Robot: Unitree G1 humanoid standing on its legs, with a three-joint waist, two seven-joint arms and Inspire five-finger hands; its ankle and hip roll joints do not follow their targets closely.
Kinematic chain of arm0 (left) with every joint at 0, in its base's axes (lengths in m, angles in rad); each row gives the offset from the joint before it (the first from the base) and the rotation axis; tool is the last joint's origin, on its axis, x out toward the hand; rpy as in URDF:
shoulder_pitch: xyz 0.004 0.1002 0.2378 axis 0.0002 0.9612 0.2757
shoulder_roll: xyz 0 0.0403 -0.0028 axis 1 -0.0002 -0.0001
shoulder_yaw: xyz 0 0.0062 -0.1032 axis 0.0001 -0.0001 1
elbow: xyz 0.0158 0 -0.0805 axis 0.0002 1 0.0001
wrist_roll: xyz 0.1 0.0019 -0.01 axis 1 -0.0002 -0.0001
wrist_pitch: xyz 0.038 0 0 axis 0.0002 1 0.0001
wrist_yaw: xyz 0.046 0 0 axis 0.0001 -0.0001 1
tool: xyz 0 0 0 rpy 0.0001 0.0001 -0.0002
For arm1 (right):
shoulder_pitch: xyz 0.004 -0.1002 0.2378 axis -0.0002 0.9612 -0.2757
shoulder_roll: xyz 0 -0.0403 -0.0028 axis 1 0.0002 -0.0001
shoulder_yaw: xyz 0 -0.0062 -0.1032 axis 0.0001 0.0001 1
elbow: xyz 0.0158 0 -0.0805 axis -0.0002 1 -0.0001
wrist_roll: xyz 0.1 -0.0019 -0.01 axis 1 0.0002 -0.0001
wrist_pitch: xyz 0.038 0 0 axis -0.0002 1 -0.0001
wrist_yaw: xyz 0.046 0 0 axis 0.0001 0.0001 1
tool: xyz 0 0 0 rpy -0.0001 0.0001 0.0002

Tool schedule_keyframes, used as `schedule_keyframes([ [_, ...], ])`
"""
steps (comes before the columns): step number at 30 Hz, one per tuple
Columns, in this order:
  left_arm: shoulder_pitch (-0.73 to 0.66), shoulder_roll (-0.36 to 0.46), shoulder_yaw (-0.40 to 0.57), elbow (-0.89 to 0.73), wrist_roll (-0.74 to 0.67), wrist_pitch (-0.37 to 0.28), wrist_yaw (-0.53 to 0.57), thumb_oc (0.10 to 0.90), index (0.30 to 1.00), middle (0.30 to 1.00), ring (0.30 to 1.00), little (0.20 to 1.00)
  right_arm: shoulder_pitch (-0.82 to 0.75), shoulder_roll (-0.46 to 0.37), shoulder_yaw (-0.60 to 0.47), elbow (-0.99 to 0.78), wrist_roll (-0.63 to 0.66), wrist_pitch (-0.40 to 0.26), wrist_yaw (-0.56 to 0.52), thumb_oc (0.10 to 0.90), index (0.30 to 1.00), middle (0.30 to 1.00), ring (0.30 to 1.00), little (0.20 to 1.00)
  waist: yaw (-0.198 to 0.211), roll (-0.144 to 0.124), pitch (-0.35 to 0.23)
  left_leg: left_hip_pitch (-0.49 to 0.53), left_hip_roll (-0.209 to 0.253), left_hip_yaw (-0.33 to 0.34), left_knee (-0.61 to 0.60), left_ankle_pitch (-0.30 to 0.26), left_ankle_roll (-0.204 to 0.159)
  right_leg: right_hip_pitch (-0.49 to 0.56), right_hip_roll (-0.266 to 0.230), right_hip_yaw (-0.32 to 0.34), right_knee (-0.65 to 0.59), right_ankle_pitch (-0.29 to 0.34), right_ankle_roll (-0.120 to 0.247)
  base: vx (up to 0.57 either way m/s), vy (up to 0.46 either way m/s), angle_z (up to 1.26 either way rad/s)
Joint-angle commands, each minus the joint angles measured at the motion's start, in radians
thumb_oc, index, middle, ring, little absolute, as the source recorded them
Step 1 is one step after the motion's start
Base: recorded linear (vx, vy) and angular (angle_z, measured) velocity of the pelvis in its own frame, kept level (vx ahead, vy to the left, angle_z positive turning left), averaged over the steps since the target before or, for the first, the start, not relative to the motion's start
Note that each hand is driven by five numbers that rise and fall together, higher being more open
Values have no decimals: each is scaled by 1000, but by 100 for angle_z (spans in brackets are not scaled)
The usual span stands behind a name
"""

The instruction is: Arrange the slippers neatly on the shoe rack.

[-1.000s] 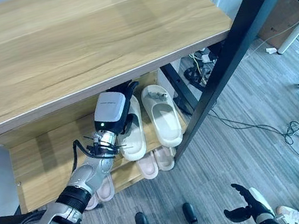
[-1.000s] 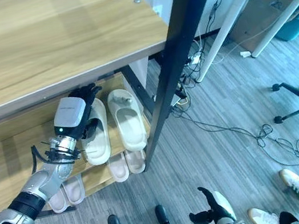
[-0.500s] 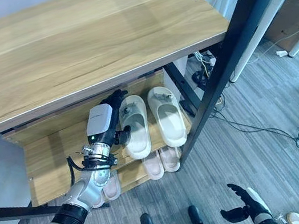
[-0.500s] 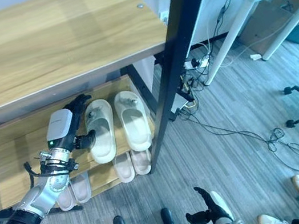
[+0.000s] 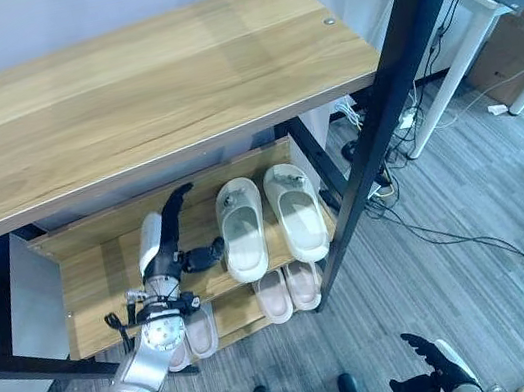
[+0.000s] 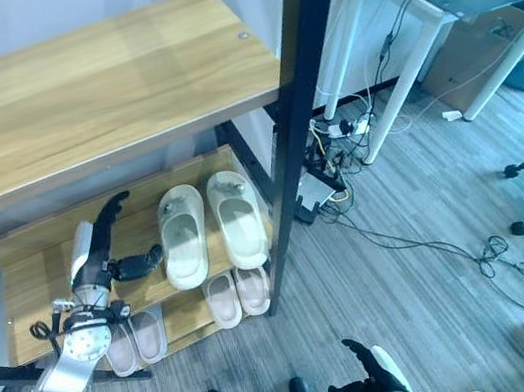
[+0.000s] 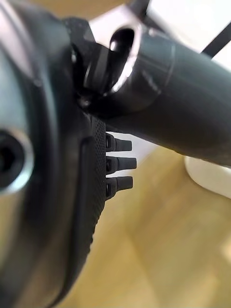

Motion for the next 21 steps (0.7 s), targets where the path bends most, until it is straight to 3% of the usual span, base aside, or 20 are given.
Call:
schedule_keyframes([
  [1,-60,-21,53,-2,-218,-130,-94,800,900,900,900,900,50,-49,-53,-89,32,-27,-1,800,900,900,900,900,14,-4,-89,66,-46,-6,8,-150,11,-16,-1,-23,12,-60,28,0,0,0],
  [6,-35,-44,38,6,-318,-114,-158,800,900,900,900,900,67,-52,-51,-104,25,-21,13,800,900,900,900,900,9,-6,-95,74,-43,-2,8,-151,10,-8,0,-24,12,-61,26,0,0,0],
  [21,-50,-132,-69,36,-264,-78,-175,800,900,900,900,900,70,-36,-31,-122,19,-13,13,800,900,900,900,900,-3,-13,-102,86,-38,-1,8,-155,9,4,4,-19,12,-65,24,0,0,0],
])
